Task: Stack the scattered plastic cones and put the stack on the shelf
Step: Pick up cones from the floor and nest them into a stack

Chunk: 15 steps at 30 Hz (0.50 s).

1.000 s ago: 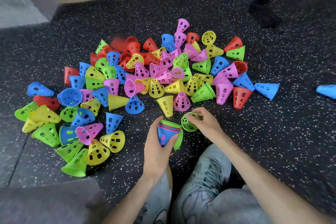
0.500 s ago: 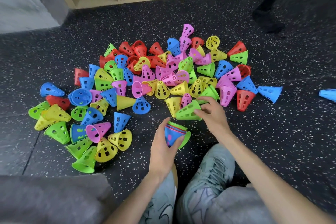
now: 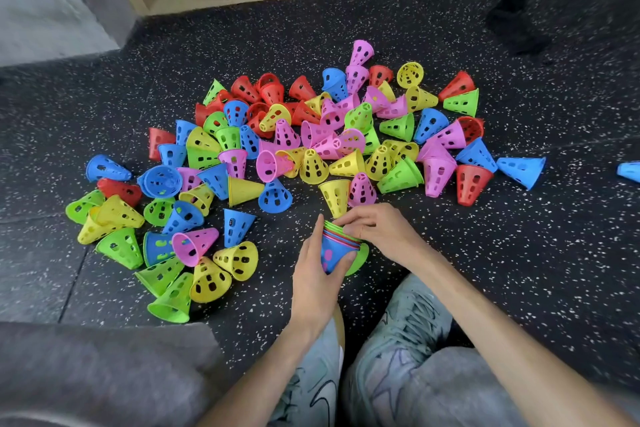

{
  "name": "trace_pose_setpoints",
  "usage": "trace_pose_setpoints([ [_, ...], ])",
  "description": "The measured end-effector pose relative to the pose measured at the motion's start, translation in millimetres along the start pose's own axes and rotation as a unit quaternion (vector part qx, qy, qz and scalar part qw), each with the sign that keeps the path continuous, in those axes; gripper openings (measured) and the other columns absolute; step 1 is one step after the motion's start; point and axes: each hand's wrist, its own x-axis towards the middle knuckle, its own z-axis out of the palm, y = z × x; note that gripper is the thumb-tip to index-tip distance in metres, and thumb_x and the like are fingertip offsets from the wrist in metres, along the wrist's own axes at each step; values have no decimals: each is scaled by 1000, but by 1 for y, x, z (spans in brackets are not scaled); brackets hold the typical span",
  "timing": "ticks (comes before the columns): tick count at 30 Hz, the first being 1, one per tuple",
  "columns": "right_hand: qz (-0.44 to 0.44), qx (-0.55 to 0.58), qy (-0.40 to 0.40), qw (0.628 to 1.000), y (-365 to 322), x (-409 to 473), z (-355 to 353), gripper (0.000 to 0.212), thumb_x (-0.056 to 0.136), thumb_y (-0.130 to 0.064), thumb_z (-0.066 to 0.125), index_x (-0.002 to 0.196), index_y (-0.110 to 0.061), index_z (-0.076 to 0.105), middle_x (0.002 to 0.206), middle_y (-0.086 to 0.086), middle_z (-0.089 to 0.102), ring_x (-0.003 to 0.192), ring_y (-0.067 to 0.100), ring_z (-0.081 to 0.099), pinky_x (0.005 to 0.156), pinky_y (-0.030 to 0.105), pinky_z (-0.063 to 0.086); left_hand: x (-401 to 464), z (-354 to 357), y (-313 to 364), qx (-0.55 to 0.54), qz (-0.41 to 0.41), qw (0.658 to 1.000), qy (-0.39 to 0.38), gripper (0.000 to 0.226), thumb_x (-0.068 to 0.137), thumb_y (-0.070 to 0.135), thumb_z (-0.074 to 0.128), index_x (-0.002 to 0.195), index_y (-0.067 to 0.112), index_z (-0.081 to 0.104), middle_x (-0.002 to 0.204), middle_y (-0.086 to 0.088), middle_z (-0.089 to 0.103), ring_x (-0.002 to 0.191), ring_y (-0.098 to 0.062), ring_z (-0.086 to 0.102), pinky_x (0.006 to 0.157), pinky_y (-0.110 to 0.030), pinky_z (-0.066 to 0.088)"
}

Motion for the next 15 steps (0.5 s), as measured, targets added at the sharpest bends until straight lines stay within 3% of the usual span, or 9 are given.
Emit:
trace_pose_setpoints([
  [5,21,6,-55,998,-4,-3,6,32,86,-17,78,114,-30,71,94,-7,77,90,9,73,88,33,56,-1,-1,-1,-10,-7,1000,20,81,92,38,76,159,35,32,134,27,51,119,19,49,97,-8,41],
  [10,29,-1,-79,996,-15,-5,10,44,83,-10,79,117,-34,64,96,-4,75,91,16,74,82,35,60,-2,-3,-5,-5,11,999,37,77,92,39,75,157,26,37,151,13,50,137,-2,49,113,-39,45],
  [15,22,-38,-46,998,-20,-12,7,46,83,-9,78,122,-32,65,98,-6,74,87,11,72,75,23,54,-3,-2,-1,-20,13,999,29,77,91,38,76,156,25,36,151,8,53,137,-6,51,113,-42,46],
])
